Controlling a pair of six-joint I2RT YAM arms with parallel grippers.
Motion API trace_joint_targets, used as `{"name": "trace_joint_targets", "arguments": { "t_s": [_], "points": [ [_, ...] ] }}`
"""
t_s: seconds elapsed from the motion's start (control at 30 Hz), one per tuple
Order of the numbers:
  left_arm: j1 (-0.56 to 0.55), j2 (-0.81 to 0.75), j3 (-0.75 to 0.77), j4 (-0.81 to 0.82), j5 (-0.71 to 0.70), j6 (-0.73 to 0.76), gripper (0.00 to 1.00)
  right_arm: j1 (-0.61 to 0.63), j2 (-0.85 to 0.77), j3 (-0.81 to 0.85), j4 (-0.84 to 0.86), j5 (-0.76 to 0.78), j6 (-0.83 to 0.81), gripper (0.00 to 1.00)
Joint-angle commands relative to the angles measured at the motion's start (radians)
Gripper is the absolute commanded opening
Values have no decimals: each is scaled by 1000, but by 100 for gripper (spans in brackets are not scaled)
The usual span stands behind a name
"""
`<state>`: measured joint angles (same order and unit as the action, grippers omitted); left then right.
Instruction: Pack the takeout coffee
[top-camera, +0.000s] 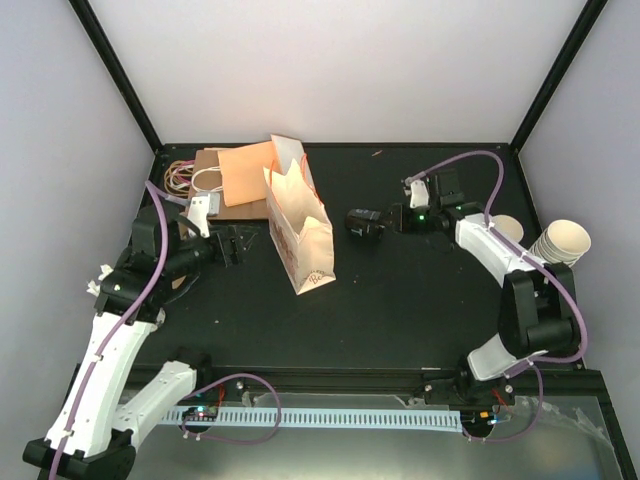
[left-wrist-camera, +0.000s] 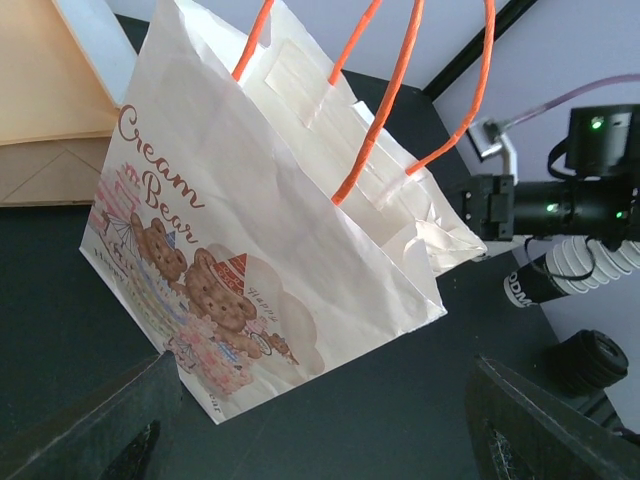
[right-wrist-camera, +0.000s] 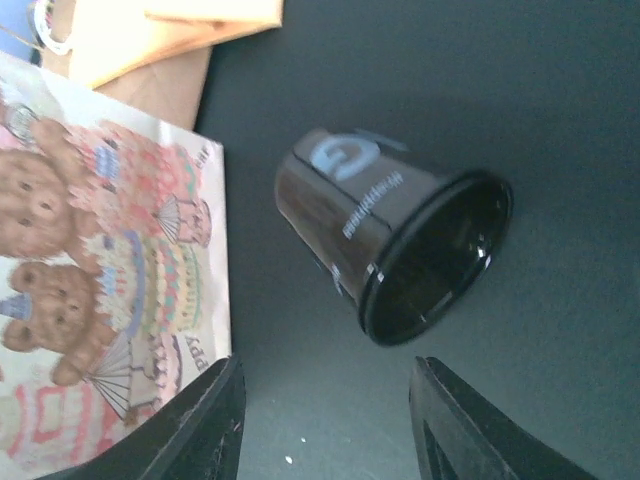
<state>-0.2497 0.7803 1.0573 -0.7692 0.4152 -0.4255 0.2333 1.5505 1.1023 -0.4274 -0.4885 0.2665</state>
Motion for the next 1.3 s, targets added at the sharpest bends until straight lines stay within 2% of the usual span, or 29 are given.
{"name": "trace_joint_targets", "arguments": {
  "t_s": [0.0, 0.4, 0.6, 0.87, 1.07, 1.27],
  "points": [
    [6, -22, 4, 19, 11, 11, 80, 0, 21, -49, 116, -17, 104, 49],
    [6, -13, -9, 17, 5, 13, 80, 0, 177, 12, 187, -40, 145, 41],
    [6, 5, -10, 23, 9, 11, 80, -1, 214, -13, 274, -117, 175, 39],
    [6, 16, -10, 28, 10, 4, 80, 0, 272, 4, 321, -188, 212, 23],
    [6, 13, -11, 24, 7, 2, 80, 0, 238, 18, 269, -178, 173, 7],
    [6, 6, -18, 23, 6, 0, 80, 0, 109, 25, 98, -55, 68, 3]
  ]
}}
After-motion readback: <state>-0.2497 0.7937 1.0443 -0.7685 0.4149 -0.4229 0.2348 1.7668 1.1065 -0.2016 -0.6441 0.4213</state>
